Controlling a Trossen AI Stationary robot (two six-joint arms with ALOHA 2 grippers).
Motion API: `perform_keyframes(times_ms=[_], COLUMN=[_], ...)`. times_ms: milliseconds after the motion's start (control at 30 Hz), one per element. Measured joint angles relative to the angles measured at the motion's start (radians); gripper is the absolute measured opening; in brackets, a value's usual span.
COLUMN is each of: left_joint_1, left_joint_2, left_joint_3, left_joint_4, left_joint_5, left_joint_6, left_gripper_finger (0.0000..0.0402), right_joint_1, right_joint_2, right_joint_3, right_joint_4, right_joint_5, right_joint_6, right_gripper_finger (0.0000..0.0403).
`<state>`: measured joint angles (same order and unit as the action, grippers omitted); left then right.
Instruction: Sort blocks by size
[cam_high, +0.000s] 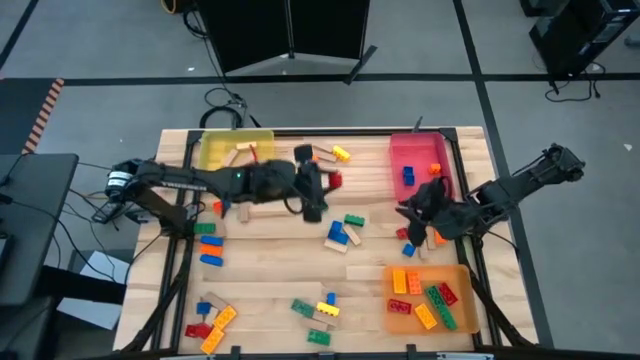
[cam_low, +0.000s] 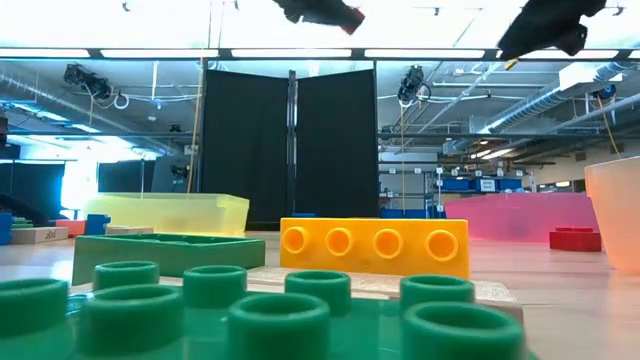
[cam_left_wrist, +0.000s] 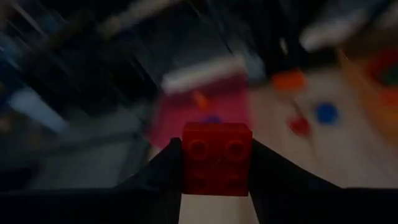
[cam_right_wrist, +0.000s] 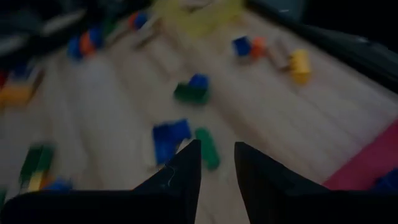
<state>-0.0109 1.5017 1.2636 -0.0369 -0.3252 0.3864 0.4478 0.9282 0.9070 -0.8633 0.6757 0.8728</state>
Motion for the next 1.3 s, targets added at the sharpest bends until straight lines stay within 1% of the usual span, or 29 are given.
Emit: perform_keyframes(times_ms=[67,133,167,233,300,433,567,667,767,867,1033,1167,1300], left_joint_1=[0.024,0.048,0.061,0.088,0.114,0.157,0.194,0.228,0.262,0.292,0.318,0.329,0.333], left_joint_2=[0.001,0.017,0.023,0.047,0.069,0.112,0.129,0.127,0.127,0.126,0.127,0.122,0.123], left_joint_3=[0.000,0.000,0.001,0.000,0.000,0.000,-0.001,0.000,0.000,0.000,0.000,0.001,0.001], left_joint_4=[0.093,0.190,0.214,0.261,0.298,0.392,0.430,0.454,0.492,0.506,0.517,0.534,0.557], left_joint_5=[0.000,0.003,0.006,0.019,0.054,0.187,0.329,0.400,0.473,0.521,0.578,0.614,0.623], left_joint_6=[0.067,0.138,0.167,0.194,0.205,0.212,0.212,0.211,0.172,0.156,0.155,0.151,0.112], left_gripper_finger=[0.0154,0.0165,0.0169,0.0168,0.0161,0.0149,0.0151,0.0152,0.0152,0.0152,0.0152,0.0152,0.0152], right_joint_1=[-0.031,-0.075,-0.100,-0.161,-0.234,-0.410,-0.581,-0.685,-0.766,-0.812,-0.833,-0.834,-0.842], right_joint_2=[0.002,0.003,0.003,0.002,0.002,0.002,0.002,0.008,0.035,0.073,0.141,0.181,0.197], right_joint_3=[0.000,0.000,0.000,0.000,0.000,0.000,0.000,0.000,0.000,0.000,0.000,0.000,0.000], right_joint_4=[0.009,0.018,0.018,0.028,0.060,0.212,0.399,0.511,0.618,0.729,0.907,1.015,1.076], right_joint_5=[0.039,0.049,0.048,0.033,-0.011,-0.155,-0.364,-0.525,-0.673,-0.779,-0.890,-0.924,-0.944], right_joint_6=[0.064,0.114,0.131,0.149,0.139,0.010,-0.104,-0.139,-0.143,-0.143,-0.143,-0.156,-0.179], right_gripper_finger=[0.0112,0.0114,0.0115,0.0121,0.0130,0.0155,0.0184,0.0208,0.0235,0.0263,0.0301,0.0318,0.0323])
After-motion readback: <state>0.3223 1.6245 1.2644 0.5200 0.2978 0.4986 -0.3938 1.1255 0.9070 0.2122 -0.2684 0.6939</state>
